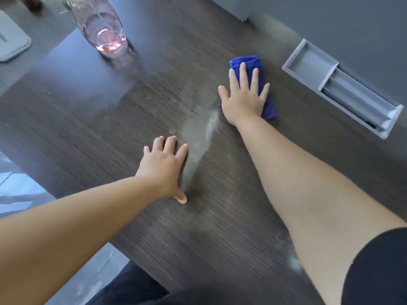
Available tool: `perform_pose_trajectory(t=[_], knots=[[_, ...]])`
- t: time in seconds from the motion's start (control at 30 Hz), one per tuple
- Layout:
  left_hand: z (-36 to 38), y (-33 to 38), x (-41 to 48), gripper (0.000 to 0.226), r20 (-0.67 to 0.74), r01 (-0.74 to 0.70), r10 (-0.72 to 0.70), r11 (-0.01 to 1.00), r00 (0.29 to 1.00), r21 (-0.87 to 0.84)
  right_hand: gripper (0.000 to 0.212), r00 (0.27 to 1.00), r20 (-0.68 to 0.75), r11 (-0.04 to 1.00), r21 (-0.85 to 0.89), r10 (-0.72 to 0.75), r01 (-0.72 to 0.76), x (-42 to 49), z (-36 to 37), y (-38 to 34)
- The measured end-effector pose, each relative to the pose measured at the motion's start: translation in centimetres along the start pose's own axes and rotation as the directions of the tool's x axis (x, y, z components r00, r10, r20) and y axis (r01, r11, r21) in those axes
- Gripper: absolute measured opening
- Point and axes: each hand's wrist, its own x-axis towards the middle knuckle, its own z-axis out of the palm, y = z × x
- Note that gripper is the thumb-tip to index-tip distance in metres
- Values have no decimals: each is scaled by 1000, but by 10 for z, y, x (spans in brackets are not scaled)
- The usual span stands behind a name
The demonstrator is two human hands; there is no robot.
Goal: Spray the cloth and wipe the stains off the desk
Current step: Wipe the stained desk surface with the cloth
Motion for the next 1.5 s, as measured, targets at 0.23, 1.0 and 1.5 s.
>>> perform_pose_trajectory(t=[0.23,1.0,1.5], knots=[[-1,-1,1,130,-19,-12,12,1000,1000,9,53,809,61,807,-59,-585,588,-9,0,29],[48,-146,-47,68,-231,219,-340,877,911,-427,61,898,51,900,23,-436,436,-119,41,-155],[83,-202,-78,58,-266,50,-209,863,941,-502,64,868,8,868,7,-496,496,-167,60,-215]])
